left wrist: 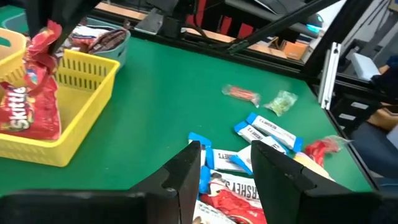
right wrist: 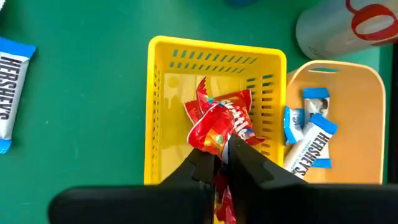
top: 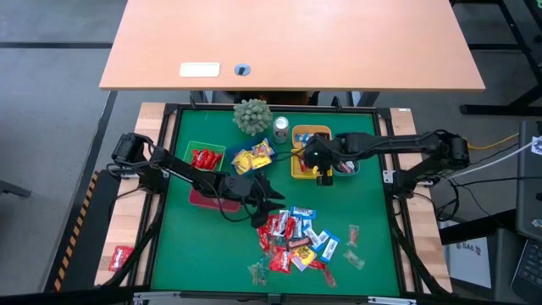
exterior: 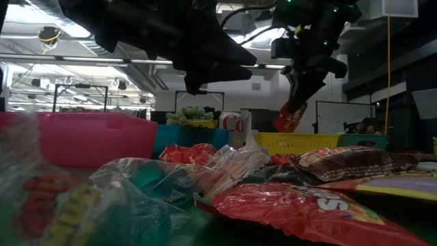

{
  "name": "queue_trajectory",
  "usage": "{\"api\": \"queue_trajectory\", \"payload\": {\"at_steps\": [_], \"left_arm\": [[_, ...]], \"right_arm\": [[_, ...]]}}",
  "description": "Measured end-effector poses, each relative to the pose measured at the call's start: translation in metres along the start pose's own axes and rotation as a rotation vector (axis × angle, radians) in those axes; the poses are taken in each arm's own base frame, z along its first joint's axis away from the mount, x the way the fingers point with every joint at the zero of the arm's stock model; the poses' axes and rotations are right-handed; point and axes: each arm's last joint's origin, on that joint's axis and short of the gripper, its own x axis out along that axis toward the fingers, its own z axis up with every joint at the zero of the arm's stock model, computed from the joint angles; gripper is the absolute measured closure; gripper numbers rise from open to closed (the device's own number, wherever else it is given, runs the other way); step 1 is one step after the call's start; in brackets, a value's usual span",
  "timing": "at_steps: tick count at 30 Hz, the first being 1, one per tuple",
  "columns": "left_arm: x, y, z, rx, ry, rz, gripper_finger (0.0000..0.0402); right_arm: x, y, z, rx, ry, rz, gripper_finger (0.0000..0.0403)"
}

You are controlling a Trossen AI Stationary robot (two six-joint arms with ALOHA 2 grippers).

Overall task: Sort candy
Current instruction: Put the red candy pack into the yellow bin

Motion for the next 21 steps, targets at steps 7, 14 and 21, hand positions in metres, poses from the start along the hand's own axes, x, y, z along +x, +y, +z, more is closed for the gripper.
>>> {"api": "queue_trajectory", "payload": {"at_steps": [7, 14, 21], "left_arm": [[0.0, -0.001, -0.004, -0.035, 0.058, -0.059, 0.0257], [-0.002, -0.005, -0.016, -0.226, 0.222, -0.126, 0.0219], [-0.007, -0.012, -0.033, -0.38, 0.399, -0.109, 0.0217]], "right_arm": [[0.0, 0.0, 0.0, 0.0, -0.001, 0.006, 0.0307], [0.0, 0.0, 0.0, 0.0, -0.001, 0.006, 0.023], [0.0, 0.001, 0.0, 0.003, -0.004, 0.015, 0.0206]]}}
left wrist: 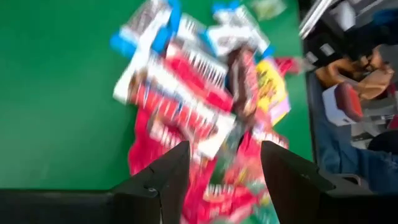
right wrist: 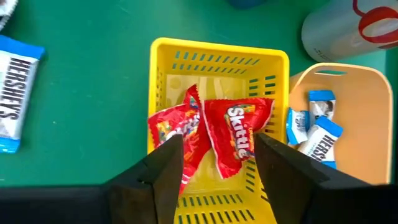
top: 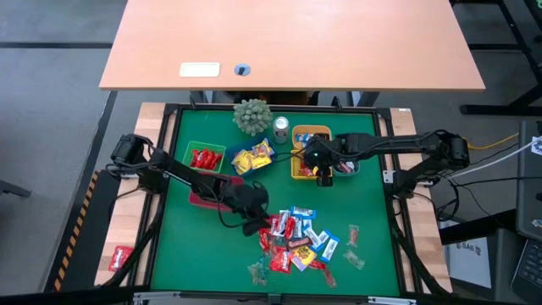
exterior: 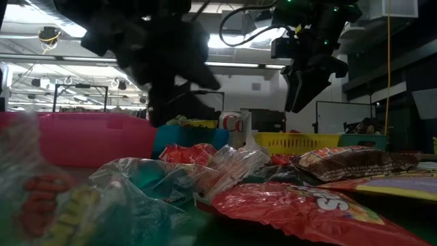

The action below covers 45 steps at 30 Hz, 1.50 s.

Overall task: Sort candy
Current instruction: Put the red candy pack into the yellow bin

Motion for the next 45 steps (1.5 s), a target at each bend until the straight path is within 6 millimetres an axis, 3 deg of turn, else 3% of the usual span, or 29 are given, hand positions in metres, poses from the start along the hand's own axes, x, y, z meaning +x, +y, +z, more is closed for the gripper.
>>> {"api": "queue_trajectory", "payload": {"at_steps": [7, 20, 41, 45], "left_arm": [[0.002, -0.009, -0.014, -0.009, -0.019, 0.087, 0.022], [0.002, -0.012, -0.018, 0.013, -0.091, 0.163, 0.0221], [0.027, 0.005, -0.034, 0.015, -0.036, 0.201, 0.0222], [0.028, 0.007, -0.035, 0.015, -0.029, 0.206, 0.0241]], "right_arm": [[0.0, 0.001, 0.0, 0.031, -0.007, 0.025, 0.0205], [0.0, 0.001, 0.0, 0.031, -0.008, 0.025, 0.0205], [0.0, -0.001, 0.005, 0.036, -0.057, 0.012, 0.0205], [0.0, -0.001, 0.005, 0.036, -0.06, 0.011, 0.0205]]}}
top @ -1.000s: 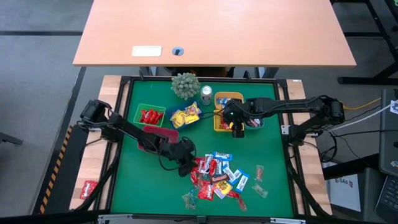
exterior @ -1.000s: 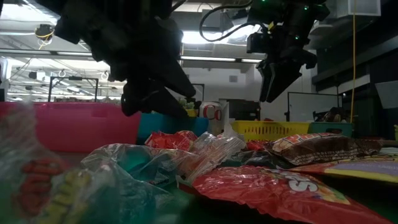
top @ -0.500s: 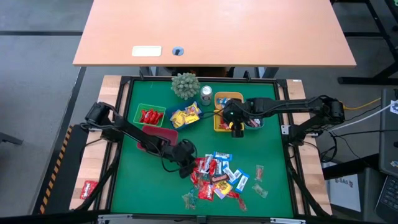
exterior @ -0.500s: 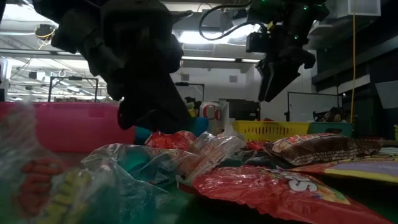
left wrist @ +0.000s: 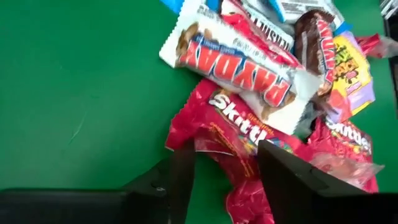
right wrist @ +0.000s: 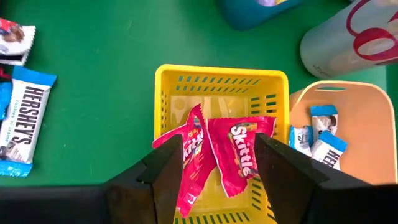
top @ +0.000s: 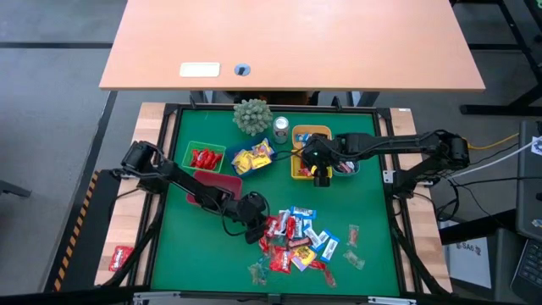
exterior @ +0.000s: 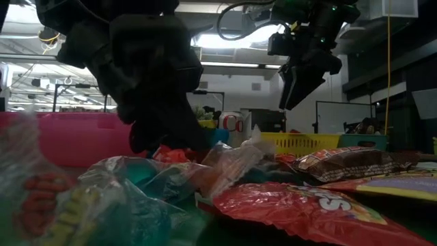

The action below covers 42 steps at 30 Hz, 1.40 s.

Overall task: Sort candy
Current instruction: Put the red candy pack into the yellow bin

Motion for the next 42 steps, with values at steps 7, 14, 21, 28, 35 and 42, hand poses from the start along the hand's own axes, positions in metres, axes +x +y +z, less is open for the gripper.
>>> {"api": "queue_trajectory", "payload": {"at_steps": [7, 14, 21, 28, 35, 42], "left_arm": [[0.001, 0.001, -0.001, 0.001, 0.002, 0.011, 0.0323], [0.0, 0.001, 0.001, -0.002, -0.011, 0.006, 0.0395], [-0.012, 0.002, 0.02, -0.031, -0.103, 0.022, 0.0401], [-0.022, 0.013, 0.054, 0.03, -0.274, 0.034, 0.0401], [-0.028, 0.035, 0.088, 0.1, -0.447, 0.056, 0.0401], [-0.038, 0.054, 0.117, 0.152, -0.627, 0.099, 0.0401]], "right_arm": [[0.0, 0.0, 0.0, 0.0, 0.0, 0.0, 0.0205], [0.0, 0.002, 0.001, 0.0, -0.016, 0.058, 0.0205], [-0.001, 0.006, 0.002, -0.001, -0.06, 0.208, 0.0205], [-0.005, 0.005, 0.007, 0.044, -0.076, 0.225, 0.0205], [-0.035, 0.009, 0.026, 0.042, -0.07, 0.245, 0.0205], [-0.06, 0.043, 0.041, -0.01, -0.083, 0.306, 0.0205]]}}
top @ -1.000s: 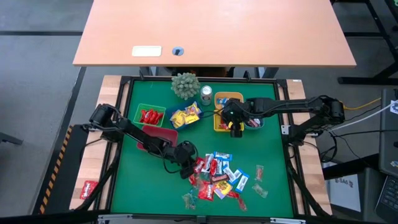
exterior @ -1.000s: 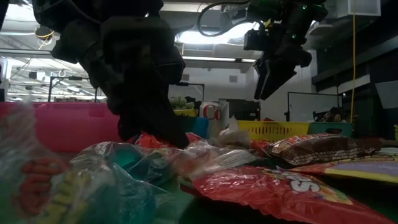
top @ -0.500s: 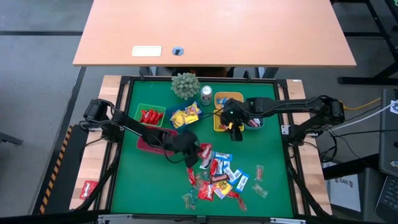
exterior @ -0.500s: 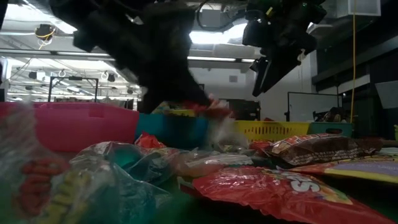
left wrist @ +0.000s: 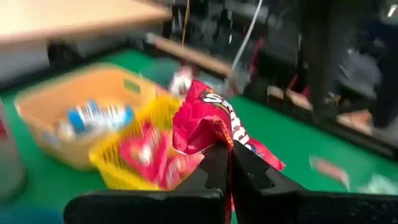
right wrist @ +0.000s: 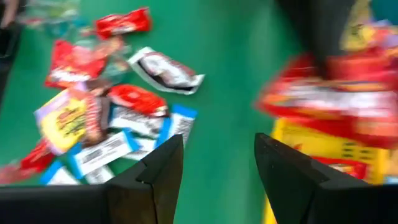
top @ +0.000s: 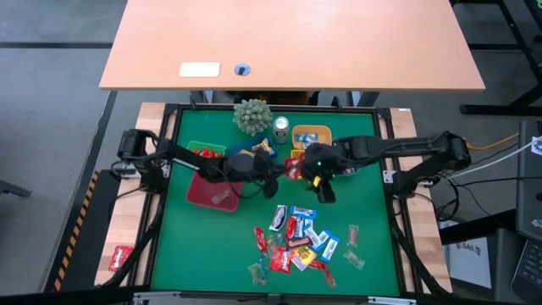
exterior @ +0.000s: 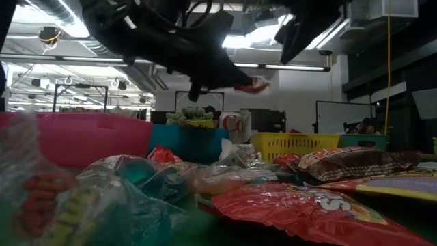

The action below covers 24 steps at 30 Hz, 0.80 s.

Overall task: Sort candy
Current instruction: Put the red candy pack into the yellow bin

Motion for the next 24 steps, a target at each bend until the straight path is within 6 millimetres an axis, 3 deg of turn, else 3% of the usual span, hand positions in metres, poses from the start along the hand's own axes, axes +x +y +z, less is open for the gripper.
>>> {"api": "queue_trajectory", "payload": {"at_steps": [5, 9, 16, 24], "left_arm": [[0.004, 0.011, 0.013, 0.05, -0.109, 0.009, 0.0401], [0.012, 0.017, 0.011, 0.046, -0.152, 0.011, 0.0401], [0.047, 0.013, 0.007, 0.046, -0.153, 0.01, 0.0401], [0.082, 0.013, -0.009, 0.055, -0.117, 0.023, 0.0401]], "right_arm": [[0.0, 0.029, 0.001, -0.02, 0.026, 0.047, 0.0205], [0.001, 0.047, 0.001, -0.021, 0.035, 0.054, 0.0205], [0.002, 0.072, -0.004, 0.038, 0.071, 0.066, 0.0205], [0.007, 0.103, -0.031, 0.076, 0.259, 0.061, 0.0205]]}}
